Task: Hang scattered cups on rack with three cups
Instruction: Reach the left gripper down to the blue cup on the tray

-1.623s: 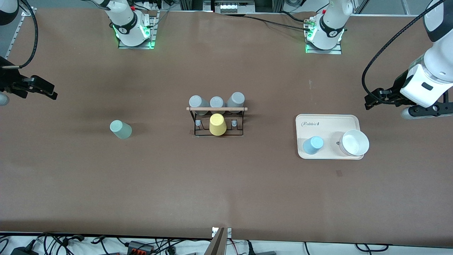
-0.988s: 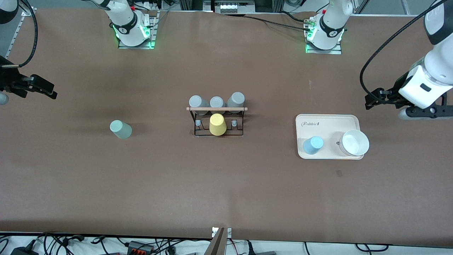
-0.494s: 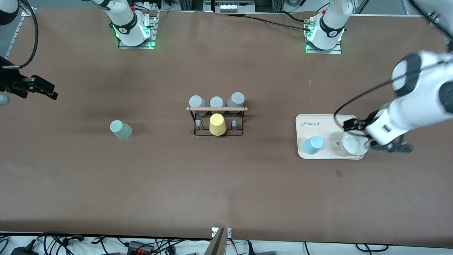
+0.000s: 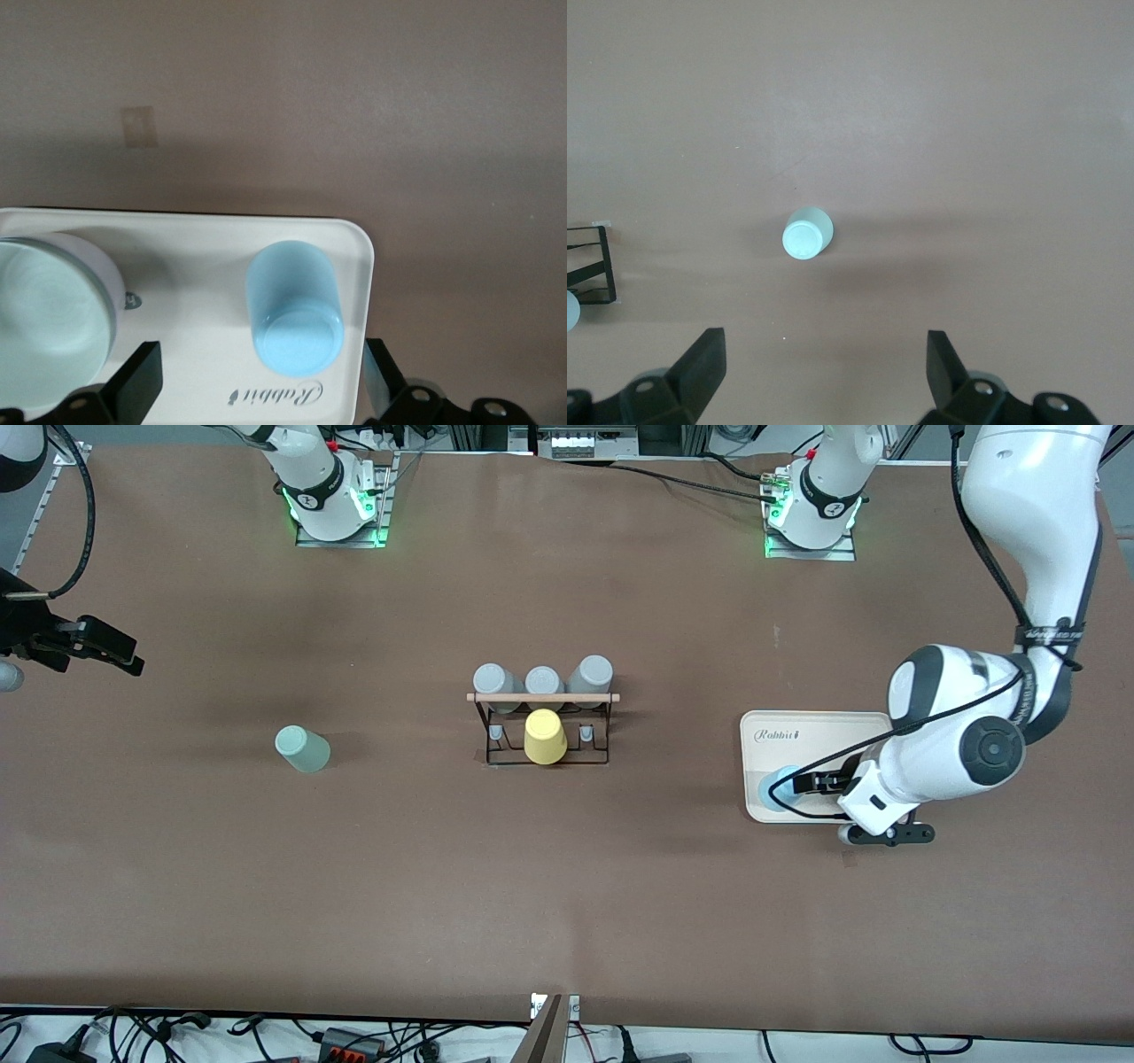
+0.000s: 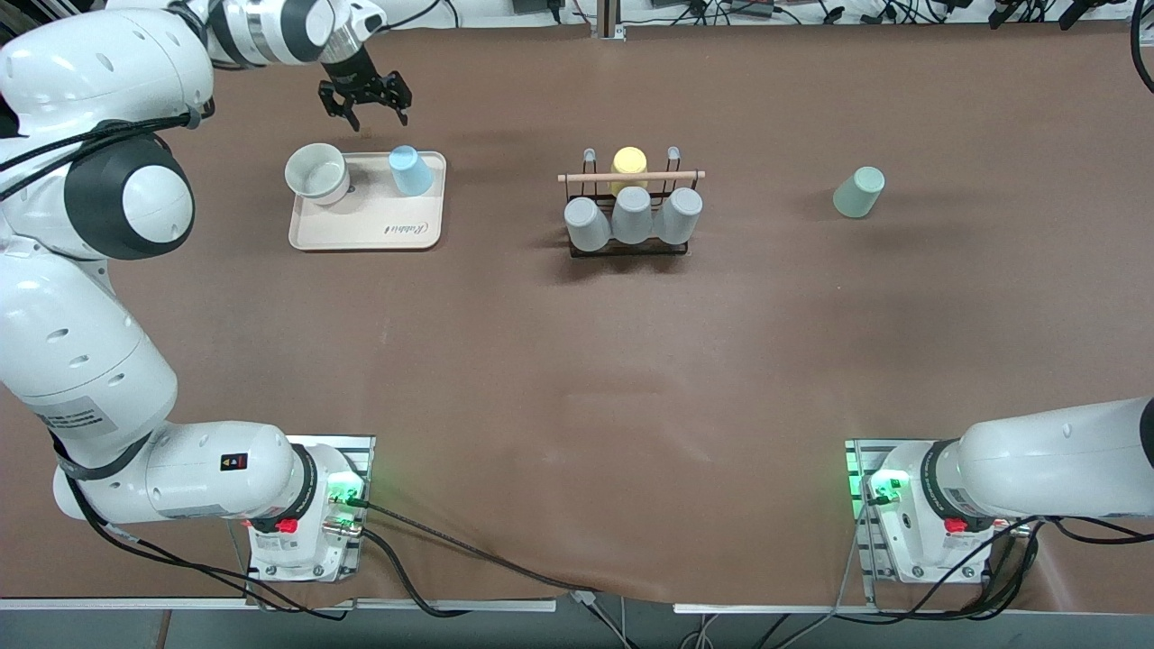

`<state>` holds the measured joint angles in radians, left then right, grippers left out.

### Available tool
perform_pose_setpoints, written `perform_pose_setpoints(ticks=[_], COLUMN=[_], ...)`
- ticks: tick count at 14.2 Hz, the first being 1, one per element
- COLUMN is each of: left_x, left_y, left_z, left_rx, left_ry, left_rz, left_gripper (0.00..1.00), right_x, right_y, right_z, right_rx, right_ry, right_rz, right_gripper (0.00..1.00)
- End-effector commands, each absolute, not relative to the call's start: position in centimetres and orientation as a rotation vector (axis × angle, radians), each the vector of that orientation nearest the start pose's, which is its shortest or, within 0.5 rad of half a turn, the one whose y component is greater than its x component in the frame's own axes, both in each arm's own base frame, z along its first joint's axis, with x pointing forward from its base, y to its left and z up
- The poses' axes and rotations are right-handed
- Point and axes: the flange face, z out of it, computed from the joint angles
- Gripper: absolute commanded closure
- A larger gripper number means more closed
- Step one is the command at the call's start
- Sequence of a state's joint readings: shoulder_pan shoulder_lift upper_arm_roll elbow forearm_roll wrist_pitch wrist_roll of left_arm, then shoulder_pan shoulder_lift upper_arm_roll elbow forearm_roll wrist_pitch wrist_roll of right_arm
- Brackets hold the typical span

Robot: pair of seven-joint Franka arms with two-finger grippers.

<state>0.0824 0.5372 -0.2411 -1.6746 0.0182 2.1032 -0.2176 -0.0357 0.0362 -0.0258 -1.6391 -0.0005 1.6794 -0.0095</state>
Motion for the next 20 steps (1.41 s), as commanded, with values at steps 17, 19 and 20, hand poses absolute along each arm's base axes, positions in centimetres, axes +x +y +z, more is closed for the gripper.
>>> perform_pose_setpoints(ticks=[17, 19, 20], left_x=[63.2, 63.1, 63.1], left_y=[-10.7, -10.7, -10.7], left_z=[22.9, 22.8, 22.8], left_rx=[-3.225, -3.212, -3.211], left_ry=[-0.138, -0.109, -0.107], left_rz=[0.117, 0.099, 0.099], left_gripper=[0.00, 0.00, 0.00], right_x=[57.5, 57.5, 57.5], right_y=[-4.0, -4.0, -4.0], right_z=[57.8, 58.1, 58.1], right_rx=[-3.143, -3.143, -3.143], right_ry=[0.072, 0.072, 0.070], right_rz=[0.019, 0.012, 0.012], right_gripper=[0.00, 0.00, 0.00])
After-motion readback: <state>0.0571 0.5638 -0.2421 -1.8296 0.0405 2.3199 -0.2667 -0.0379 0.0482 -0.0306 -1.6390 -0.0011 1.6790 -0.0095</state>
